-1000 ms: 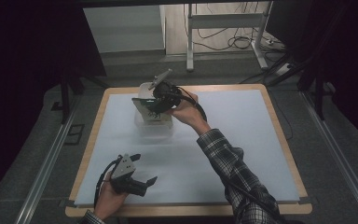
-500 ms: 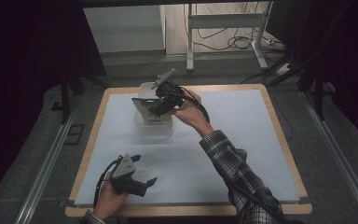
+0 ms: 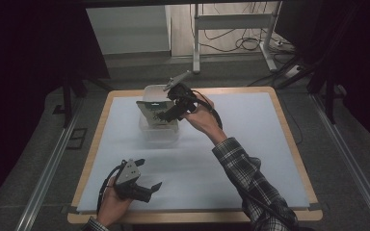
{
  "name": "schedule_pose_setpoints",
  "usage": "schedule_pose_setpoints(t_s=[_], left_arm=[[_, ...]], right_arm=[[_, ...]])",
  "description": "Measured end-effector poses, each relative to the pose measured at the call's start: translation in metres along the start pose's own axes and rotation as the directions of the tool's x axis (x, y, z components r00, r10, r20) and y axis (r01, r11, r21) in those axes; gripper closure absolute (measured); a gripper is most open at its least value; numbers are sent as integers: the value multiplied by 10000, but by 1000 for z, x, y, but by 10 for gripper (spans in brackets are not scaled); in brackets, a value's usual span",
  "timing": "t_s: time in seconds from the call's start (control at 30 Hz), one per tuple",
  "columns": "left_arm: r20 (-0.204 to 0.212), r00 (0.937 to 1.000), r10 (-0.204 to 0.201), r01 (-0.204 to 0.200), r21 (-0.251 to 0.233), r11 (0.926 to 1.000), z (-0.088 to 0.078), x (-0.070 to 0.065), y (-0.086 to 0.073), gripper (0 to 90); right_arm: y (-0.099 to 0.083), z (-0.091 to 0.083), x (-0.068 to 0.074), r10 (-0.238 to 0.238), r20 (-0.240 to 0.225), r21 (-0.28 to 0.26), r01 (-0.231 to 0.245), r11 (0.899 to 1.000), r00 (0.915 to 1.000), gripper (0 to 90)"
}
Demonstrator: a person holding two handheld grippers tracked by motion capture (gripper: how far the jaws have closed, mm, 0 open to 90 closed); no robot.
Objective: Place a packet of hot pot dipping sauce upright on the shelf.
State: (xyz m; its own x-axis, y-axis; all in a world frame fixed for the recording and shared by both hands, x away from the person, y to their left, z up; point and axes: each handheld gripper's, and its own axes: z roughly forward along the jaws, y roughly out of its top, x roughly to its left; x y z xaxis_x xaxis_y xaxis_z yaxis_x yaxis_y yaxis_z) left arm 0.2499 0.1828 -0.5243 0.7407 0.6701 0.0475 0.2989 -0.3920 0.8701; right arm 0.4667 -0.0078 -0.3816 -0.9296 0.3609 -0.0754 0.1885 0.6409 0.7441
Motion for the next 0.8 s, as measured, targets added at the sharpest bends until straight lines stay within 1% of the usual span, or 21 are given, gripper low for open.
schedule_pose_setpoints(t_s=[0.23,0.4,0.5,0.7,0.73,0.8], left_arm=[[1,10000,2,-2,-94,10000,-1,0,0,0],[-11,10000,17,-17,-75,10000,0,0,0,0],[-8,10000,47,-47,-40,10000,0,-1,0,0],[-32,10000,61,-61,-25,10000,0,-1,0,0],[-30,10000,62,-62,-21,10000,0,-1,0,0],[-30,10000,81,-81,-16,10000,1,-1,0,0]], right_arm=[[-7,-7,-1,147,-57,-219,-148,9997,9999,47],[-12,-10,2,73,-90,-192,-74,9998,9999,31],[-15,-11,5,152,-71,-107,-153,9998,9999,18],[-21,-15,7,142,-82,-178,-143,9997,9999,7],[-23,-16,7,81,-69,-207,-83,9998,9999,5],[-25,-18,8,139,-66,-228,-141,9996,9999,3]])
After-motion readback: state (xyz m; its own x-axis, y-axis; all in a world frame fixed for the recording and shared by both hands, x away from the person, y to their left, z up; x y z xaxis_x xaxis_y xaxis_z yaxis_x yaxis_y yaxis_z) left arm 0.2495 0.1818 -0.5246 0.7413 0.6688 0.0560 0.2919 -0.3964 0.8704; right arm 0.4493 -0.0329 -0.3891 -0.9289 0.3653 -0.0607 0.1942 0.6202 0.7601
